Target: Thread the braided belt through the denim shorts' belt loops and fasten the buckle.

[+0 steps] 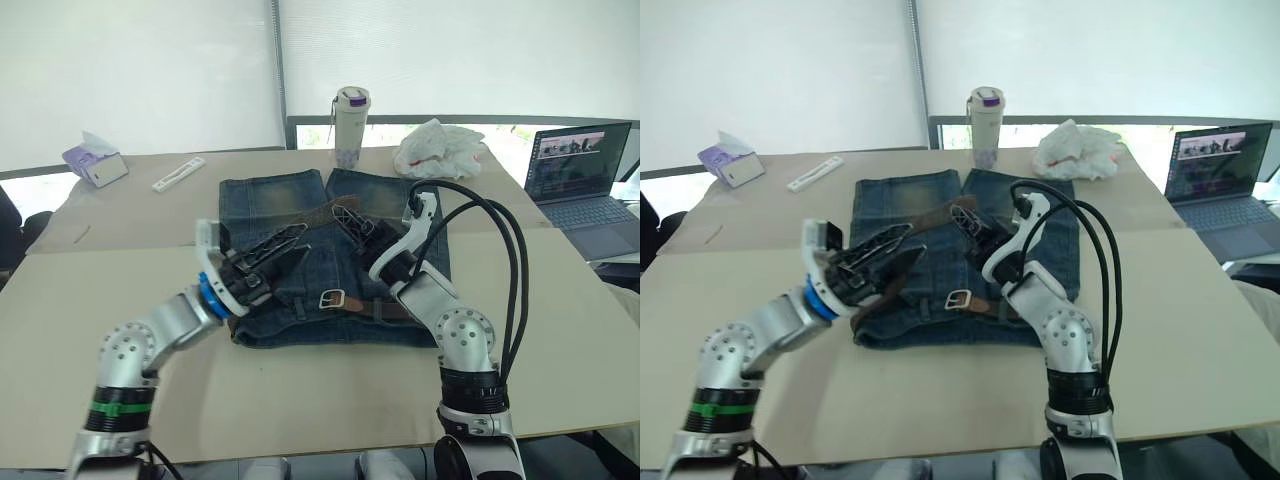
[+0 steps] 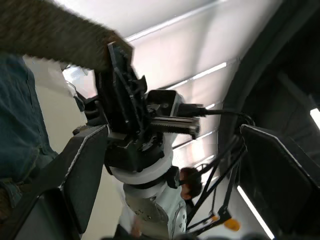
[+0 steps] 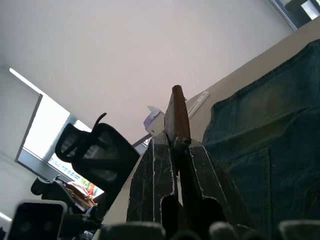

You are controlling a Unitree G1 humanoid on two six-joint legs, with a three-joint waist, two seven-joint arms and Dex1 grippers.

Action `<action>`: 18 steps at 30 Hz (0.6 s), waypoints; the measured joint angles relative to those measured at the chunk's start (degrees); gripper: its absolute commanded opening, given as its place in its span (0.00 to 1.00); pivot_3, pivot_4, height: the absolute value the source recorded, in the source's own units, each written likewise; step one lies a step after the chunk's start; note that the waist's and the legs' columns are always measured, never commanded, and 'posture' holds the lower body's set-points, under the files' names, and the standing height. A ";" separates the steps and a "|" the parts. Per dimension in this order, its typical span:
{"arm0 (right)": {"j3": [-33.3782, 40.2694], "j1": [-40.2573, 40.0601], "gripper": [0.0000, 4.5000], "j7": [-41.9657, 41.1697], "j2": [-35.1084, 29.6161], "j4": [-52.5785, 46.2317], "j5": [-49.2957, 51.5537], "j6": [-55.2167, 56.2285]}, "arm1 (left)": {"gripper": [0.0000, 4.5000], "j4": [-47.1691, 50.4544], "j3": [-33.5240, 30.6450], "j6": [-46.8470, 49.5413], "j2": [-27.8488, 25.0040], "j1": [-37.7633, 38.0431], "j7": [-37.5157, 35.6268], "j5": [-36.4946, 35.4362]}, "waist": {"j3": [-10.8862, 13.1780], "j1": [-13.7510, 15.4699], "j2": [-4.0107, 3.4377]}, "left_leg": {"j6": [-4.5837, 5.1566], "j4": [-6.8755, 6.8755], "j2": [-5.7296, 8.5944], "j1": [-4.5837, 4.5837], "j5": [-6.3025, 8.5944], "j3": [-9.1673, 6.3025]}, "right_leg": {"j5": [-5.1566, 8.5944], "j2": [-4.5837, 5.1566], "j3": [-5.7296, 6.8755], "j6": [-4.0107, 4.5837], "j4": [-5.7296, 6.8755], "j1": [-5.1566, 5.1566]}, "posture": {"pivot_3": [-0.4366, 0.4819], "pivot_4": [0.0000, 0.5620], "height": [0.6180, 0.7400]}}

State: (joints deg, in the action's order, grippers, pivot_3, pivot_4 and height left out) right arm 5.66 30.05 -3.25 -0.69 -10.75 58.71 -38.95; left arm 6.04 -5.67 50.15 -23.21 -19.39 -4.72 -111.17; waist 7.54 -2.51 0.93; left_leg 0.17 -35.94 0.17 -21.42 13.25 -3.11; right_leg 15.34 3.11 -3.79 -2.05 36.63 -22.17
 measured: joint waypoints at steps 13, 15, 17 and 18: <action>-0.39 -2.08 0.00 -2.85 -0.66 -3.30 0.97 -0.57 | 0.99 -0.39 -5.76 -1.17 7.70 -0.25 10.17 -0.32 | -0.01 0.26 0.01 | -0.01 0.03 0.04 -0.01 0.00 0.08 | 0.00 -0.07 -0.03 0.02 -0.22 0.01 | 0.48 0.27 1.00; -0.38 -2.08 0.00 -2.98 -0.91 -3.30 1.14 -1.18 | 0.99 -1.13 -6.39 -1.66 7.43 -0.30 9.82 0.77 | -0.01 0.28 0.01 | -0.01 0.04 0.04 -0.01 0.00 0.09 | 0.00 -0.07 -0.03 0.03 -0.28 0.02 | 0.48 0.27 1.00; -0.43 -2.09 0.00 -2.97 -0.79 -3.30 1.32 -1.87 | 0.99 -2.27 -6.91 -2.74 7.66 -0.38 9.35 1.88 | -0.01 0.31 0.01 | -0.01 0.05 0.04 -0.02 0.00 0.09 | -0.01 -0.08 -0.02 0.04 -0.33 0.03 | 0.48 0.27 1.00; -0.42 -2.10 0.00 -2.97 -0.69 -3.31 1.66 -2.37 | 0.99 -2.61 -7.00 -3.29 8.04 -0.41 9.01 2.71 | -0.01 0.32 0.01 | -0.01 0.06 0.04 -0.04 0.00 0.09 | -0.01 -0.07 -0.02 0.04 -0.36 0.03 | 0.48 0.27 1.00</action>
State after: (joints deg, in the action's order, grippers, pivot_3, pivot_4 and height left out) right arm 5.24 27.95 -6.22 -1.38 -14.06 60.37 -41.32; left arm 3.43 -12.67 46.86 -15.17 -19.80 4.29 -108.45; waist 7.53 -2.19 0.95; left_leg 0.16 -35.89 0.21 -21.46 13.24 -3.02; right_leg 15.33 3.04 -3.80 -2.01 36.27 -22.14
